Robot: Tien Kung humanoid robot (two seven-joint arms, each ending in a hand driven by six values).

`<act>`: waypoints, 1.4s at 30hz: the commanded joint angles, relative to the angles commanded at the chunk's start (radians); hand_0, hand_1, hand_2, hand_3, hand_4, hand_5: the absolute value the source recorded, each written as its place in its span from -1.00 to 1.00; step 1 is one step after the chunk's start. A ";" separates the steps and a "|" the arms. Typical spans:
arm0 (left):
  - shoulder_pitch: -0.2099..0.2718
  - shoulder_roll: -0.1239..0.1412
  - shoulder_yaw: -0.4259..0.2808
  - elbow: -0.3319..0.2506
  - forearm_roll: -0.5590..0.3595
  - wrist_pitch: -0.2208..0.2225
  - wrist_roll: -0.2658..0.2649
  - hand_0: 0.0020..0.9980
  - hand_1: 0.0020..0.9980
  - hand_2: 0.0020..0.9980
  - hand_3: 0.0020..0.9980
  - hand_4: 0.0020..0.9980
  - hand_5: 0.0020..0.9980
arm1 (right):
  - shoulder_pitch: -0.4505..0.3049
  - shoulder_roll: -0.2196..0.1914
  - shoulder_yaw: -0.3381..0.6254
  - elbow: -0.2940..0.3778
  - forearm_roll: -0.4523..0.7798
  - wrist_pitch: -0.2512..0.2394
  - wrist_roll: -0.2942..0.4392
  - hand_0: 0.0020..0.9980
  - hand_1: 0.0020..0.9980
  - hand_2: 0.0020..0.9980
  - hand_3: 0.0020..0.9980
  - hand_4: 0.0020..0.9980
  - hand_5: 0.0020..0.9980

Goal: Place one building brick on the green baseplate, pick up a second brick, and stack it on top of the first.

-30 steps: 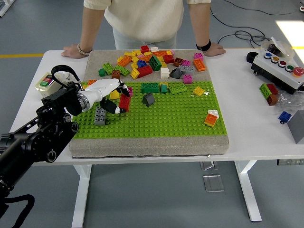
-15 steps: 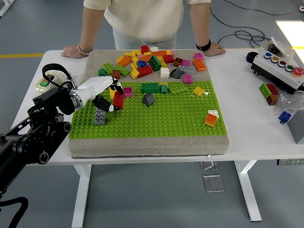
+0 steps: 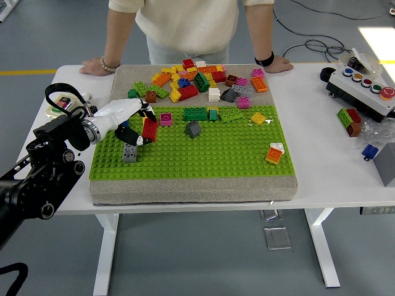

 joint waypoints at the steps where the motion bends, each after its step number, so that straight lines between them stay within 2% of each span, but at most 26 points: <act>1: 0.006 0.003 -0.002 -0.004 0.000 0.000 0.000 0.51 0.39 0.16 0.13 0.31 -1.00 | 0.000 0.000 0.000 0.000 0.000 0.000 0.000 0.52 0.37 0.47 0.51 1.00 0.01; 11: 0.038 0.032 -0.013 -0.023 -0.002 0.000 -0.002 0.51 0.39 0.16 0.13 0.32 -1.00 | -0.001 0.002 0.003 0.000 0.000 0.000 -0.001 0.52 0.37 0.47 0.51 1.00 0.01; 23: 0.053 0.062 -0.023 -0.034 -0.005 -0.004 -0.003 0.51 0.40 0.16 0.13 0.34 -1.00 | -0.003 0.001 0.005 0.000 0.001 0.001 -0.001 0.52 0.38 0.47 0.51 1.00 0.01; 42: 0.090 0.084 -0.038 -0.057 -0.005 -0.009 -0.002 0.51 0.40 0.16 0.13 0.34 -1.00 | -0.004 0.001 0.018 0.000 -0.005 0.002 -0.004 0.52 0.38 0.47 0.51 1.00 0.02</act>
